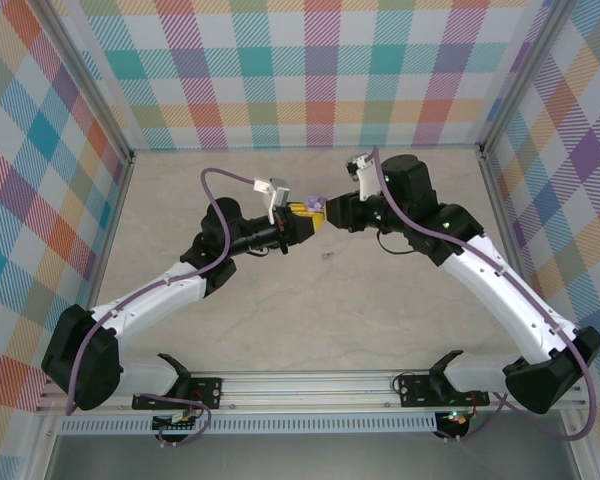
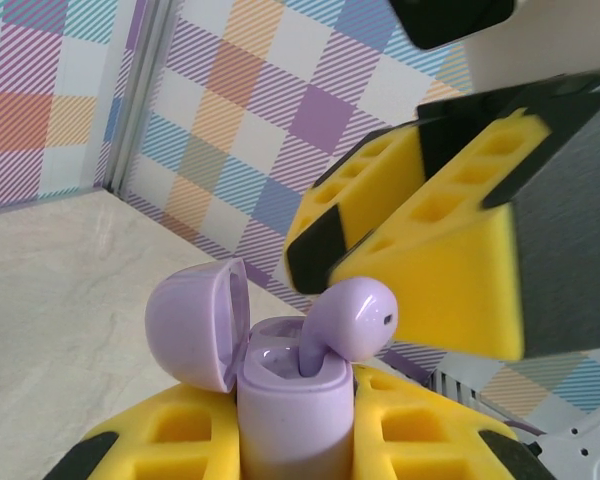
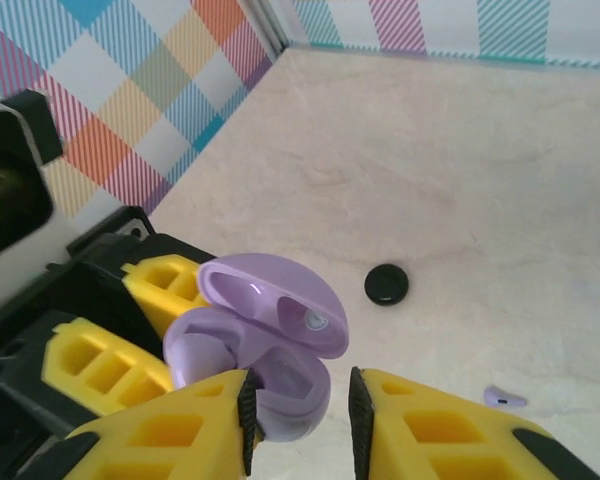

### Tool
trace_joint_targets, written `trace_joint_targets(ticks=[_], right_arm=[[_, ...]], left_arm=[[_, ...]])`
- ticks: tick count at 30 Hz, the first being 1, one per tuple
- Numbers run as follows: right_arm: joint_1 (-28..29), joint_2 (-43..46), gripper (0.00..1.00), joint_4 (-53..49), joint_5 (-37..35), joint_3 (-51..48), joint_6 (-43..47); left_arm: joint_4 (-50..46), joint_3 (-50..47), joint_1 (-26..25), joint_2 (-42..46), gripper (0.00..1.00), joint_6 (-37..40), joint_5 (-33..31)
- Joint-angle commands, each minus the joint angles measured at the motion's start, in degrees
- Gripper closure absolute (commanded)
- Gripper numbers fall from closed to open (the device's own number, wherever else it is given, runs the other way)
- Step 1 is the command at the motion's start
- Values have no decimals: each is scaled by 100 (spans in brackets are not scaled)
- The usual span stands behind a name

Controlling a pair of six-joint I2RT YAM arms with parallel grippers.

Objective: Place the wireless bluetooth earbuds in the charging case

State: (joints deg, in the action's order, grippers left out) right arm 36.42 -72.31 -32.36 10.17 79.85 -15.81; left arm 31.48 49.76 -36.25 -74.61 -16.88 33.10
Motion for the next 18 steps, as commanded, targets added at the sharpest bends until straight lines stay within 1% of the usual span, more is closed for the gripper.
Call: trace_joint_targets(ticks=[1, 10, 15, 18], right_arm=[[31, -37, 70, -79, 346, 256, 25], [31, -127, 70, 2, 863, 359, 21], [36, -165, 67, -70, 653, 391, 14], [36, -49, 63, -23, 312, 322, -29]], left_arm=[[45, 210, -73, 96, 81, 117, 65], [-113, 299, -109, 14, 81, 213, 109], [-206, 363, -128, -15, 81, 265, 129], [-420, 386, -128, 21, 81, 314, -54]])
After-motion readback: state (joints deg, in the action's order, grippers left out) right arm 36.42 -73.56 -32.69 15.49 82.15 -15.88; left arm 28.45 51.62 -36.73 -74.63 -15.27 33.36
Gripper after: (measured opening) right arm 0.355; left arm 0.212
